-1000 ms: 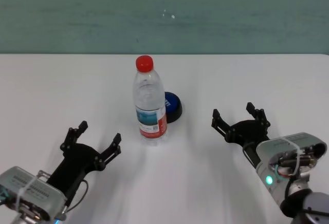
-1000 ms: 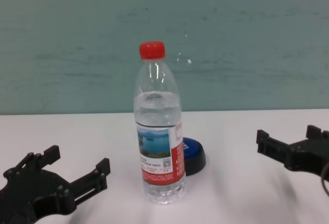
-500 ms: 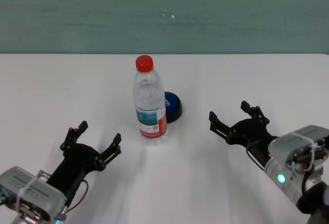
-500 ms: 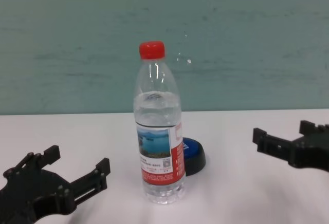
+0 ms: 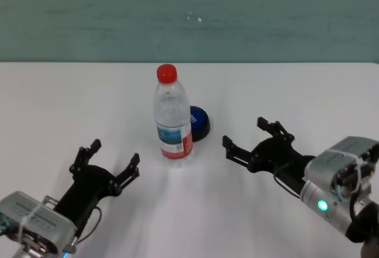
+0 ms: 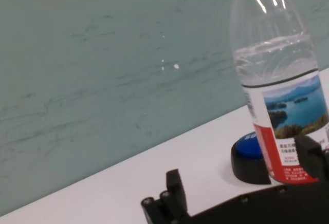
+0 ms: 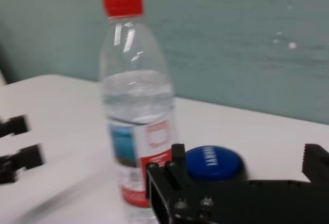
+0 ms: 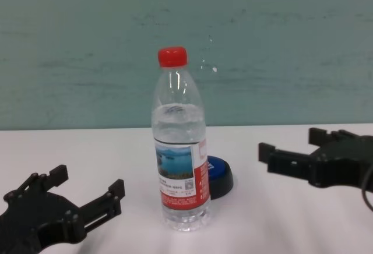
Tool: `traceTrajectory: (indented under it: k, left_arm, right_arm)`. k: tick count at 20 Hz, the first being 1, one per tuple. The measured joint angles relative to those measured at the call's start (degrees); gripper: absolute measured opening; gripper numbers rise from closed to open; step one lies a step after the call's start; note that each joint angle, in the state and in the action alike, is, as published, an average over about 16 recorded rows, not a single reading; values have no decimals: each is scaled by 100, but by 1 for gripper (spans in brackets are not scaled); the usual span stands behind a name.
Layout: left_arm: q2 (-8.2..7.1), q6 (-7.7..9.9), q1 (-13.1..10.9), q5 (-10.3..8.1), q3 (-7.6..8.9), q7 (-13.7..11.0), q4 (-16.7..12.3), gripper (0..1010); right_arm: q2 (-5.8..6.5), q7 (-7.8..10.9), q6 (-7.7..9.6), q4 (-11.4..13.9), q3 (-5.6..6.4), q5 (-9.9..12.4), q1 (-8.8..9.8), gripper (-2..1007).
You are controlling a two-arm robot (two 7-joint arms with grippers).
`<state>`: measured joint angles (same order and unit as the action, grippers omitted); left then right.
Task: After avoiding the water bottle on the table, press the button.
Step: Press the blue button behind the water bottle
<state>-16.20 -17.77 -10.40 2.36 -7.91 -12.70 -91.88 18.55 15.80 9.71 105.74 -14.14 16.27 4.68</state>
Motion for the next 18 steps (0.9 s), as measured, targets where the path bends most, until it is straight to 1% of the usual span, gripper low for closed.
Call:
traceTrajectory:
  k: [4, 7, 10, 12, 15, 18]
  left_arm:
    - [0, 0, 0, 0, 0, 0, 0, 1000]
    - [0, 0, 0, 0, 0, 0, 0, 1000]
    - [0, 0, 0, 0, 0, 0, 0, 1000]
    - [0, 0, 0, 0, 0, 0, 0, 1000]
    - [0, 0, 0, 0, 0, 0, 0, 1000]
    - [0, 0, 0, 0, 0, 0, 0, 1000]
  right_arm:
    - [153, 158, 87, 87, -149, 76, -33, 1004]
    - [253, 260, 101, 116, -253, 139, -54, 1004]
    - [344, 319, 84, 152, -340, 195, -47, 1004]
    - [395, 332, 53, 182, -378, 226, -21, 1004]
    - [458, 301, -8, 260, -405, 251, 67, 1004]
    - [499, 200, -72, 409, -405, 208, 232, 1004]
